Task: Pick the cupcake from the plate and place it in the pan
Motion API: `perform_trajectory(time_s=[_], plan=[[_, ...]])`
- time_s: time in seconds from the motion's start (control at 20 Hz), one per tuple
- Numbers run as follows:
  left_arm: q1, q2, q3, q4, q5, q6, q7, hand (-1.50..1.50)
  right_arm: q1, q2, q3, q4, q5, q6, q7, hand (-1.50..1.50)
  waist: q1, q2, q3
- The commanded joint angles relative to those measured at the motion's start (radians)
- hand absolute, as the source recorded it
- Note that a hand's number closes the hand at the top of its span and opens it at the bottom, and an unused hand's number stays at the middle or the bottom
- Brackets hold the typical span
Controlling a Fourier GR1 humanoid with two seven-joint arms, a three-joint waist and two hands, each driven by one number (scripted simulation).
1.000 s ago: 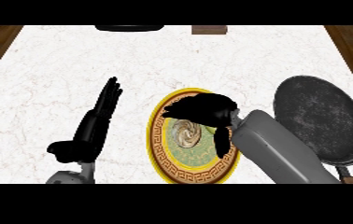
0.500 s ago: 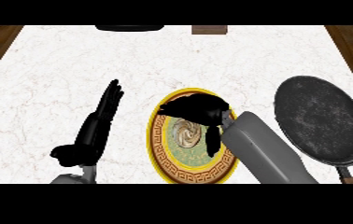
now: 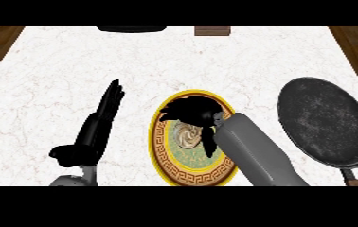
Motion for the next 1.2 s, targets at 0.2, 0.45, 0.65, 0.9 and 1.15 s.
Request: perform_trajectory(time_s=[0.2,0.45,0.65,0.9,1.15], plan=[[0.015,-0.014,0.012,0.051,-0.015,-0.019,-0.059,0.0,-0.032,0.038,0.071,0.149,0.146,-0.12,-0.136,1.5,0.005,0.009,0.001],[0.022,-0.013,0.019,-0.068,-0.011,-0.011,0.066,0.0,0.025,0.03,0.035,0.038,0.182,-0.099,-0.13,1.5,-0.002,0.005,0.001],[0.03,-0.018,0.037,0.02,-0.015,-0.033,-0.017,0.0,0.025,0.034,-0.02,0.095,0.203,-0.243,-0.2,1.5,-0.001,0.006,0.001],[0.044,-0.016,0.032,-0.007,-0.037,-0.013,-0.016,0.0,0.027,0.034,-0.165,-0.016,0.163,-0.287,-0.025,1.5,-0.018,0.001,0.0],[0.07,-0.015,0.076,-0.019,-0.019,0.025,0.02,0.0,0.139,0.04,-0.373,-0.011,0.181,-0.429,0.439,1.5,-0.134,-0.031,-0.003]])
